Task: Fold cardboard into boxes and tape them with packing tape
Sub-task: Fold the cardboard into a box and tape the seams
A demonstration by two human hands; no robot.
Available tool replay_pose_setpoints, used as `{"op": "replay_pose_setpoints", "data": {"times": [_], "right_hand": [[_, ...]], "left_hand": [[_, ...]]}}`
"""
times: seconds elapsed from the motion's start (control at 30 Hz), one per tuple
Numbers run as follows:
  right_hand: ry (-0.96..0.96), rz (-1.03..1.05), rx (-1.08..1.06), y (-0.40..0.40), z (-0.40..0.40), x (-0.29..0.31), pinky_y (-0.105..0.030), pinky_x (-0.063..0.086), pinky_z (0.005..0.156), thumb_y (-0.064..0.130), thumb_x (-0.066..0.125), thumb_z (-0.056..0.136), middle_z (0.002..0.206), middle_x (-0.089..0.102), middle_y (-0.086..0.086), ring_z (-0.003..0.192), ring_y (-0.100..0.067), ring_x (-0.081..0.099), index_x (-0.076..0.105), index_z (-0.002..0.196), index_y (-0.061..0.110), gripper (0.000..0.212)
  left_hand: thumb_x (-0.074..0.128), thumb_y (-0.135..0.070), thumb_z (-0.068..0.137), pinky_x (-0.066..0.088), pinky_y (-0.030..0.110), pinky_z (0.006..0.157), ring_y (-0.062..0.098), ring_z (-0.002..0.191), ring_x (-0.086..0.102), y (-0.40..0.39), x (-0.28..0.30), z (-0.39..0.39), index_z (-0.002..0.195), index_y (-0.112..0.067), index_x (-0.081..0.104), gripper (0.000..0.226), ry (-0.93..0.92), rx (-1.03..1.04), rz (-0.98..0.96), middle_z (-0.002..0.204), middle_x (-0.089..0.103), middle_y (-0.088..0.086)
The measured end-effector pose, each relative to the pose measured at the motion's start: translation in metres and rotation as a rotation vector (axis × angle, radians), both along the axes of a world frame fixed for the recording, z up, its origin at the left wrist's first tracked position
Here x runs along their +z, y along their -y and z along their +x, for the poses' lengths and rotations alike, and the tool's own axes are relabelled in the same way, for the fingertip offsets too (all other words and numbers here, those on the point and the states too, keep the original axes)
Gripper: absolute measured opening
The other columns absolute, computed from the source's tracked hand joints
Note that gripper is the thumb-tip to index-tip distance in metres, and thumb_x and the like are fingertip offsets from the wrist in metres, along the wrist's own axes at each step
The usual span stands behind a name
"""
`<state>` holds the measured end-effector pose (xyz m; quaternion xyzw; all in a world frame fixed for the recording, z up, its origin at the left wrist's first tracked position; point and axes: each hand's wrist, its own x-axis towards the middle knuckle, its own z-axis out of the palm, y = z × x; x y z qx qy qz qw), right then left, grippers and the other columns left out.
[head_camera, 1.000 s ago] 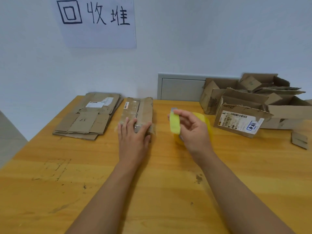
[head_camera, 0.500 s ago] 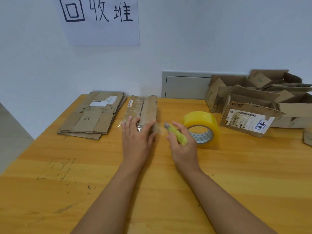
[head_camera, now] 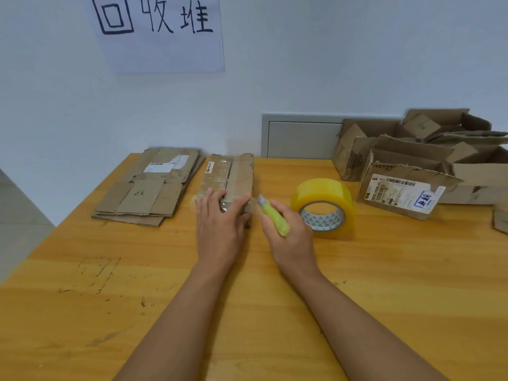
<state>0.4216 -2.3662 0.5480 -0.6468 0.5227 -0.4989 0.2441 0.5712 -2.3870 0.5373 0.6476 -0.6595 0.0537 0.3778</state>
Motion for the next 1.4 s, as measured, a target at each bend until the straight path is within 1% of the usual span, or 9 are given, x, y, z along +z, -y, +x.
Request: {"op": "replay_pose_setpoints", "data": {"times": [0.13, 0.33, 0.47, 0.57, 0.63, 0.8, 0.97, 1.17, 1.4], "right_hand": [[-0.097, -0.053, -0.004, 0.0, 0.003, 0.0, 0.002, 0.028, 0.088, 0.022, 0.069, 0.092, 0.115, 0.068, -0.002, 0.107, -0.012, 0.057, 0.065, 0.128, 0.013, 0.037], [-0.115, -0.083, 0.023, -0.009, 0.003, 0.002, -0.021, 0.045, 0.087, 0.033, 0.059, 0.082, 0.105, 0.073, 0.0, 0.098, -0.016, 0.065, 0.072, 0.111, 0.013, 0.037], [-0.008, -0.125, -0.008, -0.019, -0.003, 0.012, -0.017, 0.047, 0.079, 0.036, 0.051, 0.076, 0.089, 0.071, 0.007, 0.086, -0.009, 0.063, 0.074, 0.093, 0.013, 0.036], [0.15, 0.025, 0.031, -0.023, -0.015, 0.027, -0.01, 0.044, 0.069, 0.027, 0.057, 0.078, 0.076, 0.066, 0.017, 0.076, 0.001, 0.061, 0.071, 0.084, 0.021, 0.016], [0.286, 0.15, 0.09, -0.024, -0.03, 0.037, -0.015, 0.045, 0.063, 0.01, 0.065, 0.085, 0.07, 0.064, 0.014, 0.063, -0.001, 0.058, 0.068, 0.085, 0.021, 0.012], [0.274, 0.368, 0.251, -0.048, -0.065, 0.035, -0.02, 0.045, 0.057, 0.009, 0.072, 0.087, 0.068, 0.071, -0.003, 0.061, -0.009, 0.061, 0.069, 0.094, 0.009, 0.007], [-0.01, 0.468, 0.401, -0.06, -0.071, 0.018, -0.016, 0.043, 0.064, 0.019, 0.078, 0.085, 0.075, 0.068, 0.01, 0.067, 0.0, 0.056, 0.072, 0.088, 0.023, 0.008], [-0.535, 0.31, 0.397, -0.054, -0.07, 0.005, -0.015, 0.034, 0.084, 0.036, 0.07, 0.089, 0.098, 0.054, 0.016, 0.101, -0.004, 0.042, 0.06, 0.092, 0.043, 0.012], [-0.498, 0.23, 0.385, -0.05, -0.046, 0.01, -0.022, 0.034, 0.093, 0.029, 0.063, 0.094, 0.108, 0.054, 0.013, 0.11, -0.008, 0.043, 0.06, 0.104, 0.035, 0.011]], "left_hand": [[0.068, -0.028, 0.091, 0.014, 0.052, 0.12, 0.039, 0.141, 0.032, 0.0, 0.0, 0.0, 0.124, -0.034, 0.065, 0.034, 0.005, 0.003, 0.004, 0.137, 0.051, 0.015], [0.071, -0.018, 0.088, 0.013, 0.052, 0.12, 0.039, 0.14, 0.034, 0.002, -0.001, 0.001, 0.125, -0.034, 0.065, 0.041, 0.006, 0.005, 0.014, 0.137, 0.051, 0.015], [0.065, -0.014, 0.091, 0.008, 0.047, 0.121, 0.036, 0.141, 0.033, 0.002, 0.001, 0.002, 0.127, -0.037, 0.064, 0.043, 0.014, 0.008, 0.038, 0.14, 0.049, 0.013], [0.062, -0.013, 0.093, 0.009, 0.045, 0.121, 0.033, 0.139, 0.034, -0.001, 0.004, 0.003, 0.129, -0.037, 0.062, 0.043, 0.034, 0.021, 0.047, 0.141, 0.048, 0.011], [0.064, -0.01, 0.091, 0.018, 0.048, 0.12, 0.032, 0.134, 0.038, -0.002, 0.006, 0.004, 0.128, -0.037, 0.063, 0.045, 0.067, 0.026, 0.038, 0.137, 0.05, 0.011], [0.067, -0.009, 0.088, 0.022, 0.048, 0.108, 0.033, 0.12, 0.045, -0.004, 0.01, 0.006, 0.121, -0.039, 0.065, 0.045, 0.153, 0.066, 0.008, 0.127, 0.055, 0.011], [0.072, -0.001, 0.078, 0.021, 0.046, 0.098, 0.034, 0.112, 0.046, -0.013, 0.016, 0.005, 0.116, -0.04, 0.065, 0.055, 0.231, 0.076, -0.002, 0.119, 0.056, 0.011], [0.058, 0.005, 0.067, 0.024, 0.047, 0.093, 0.034, 0.109, 0.045, -0.036, 0.022, 0.025, 0.114, -0.035, 0.068, 0.062, 0.356, 0.12, -0.046, 0.117, 0.055, 0.014], [0.032, -0.011, 0.077, 0.029, 0.048, 0.093, 0.033, 0.106, 0.045, -0.067, 0.018, 0.036, 0.115, -0.035, 0.068, 0.058, 0.41, 0.144, -0.129, 0.115, 0.057, 0.014]]}}
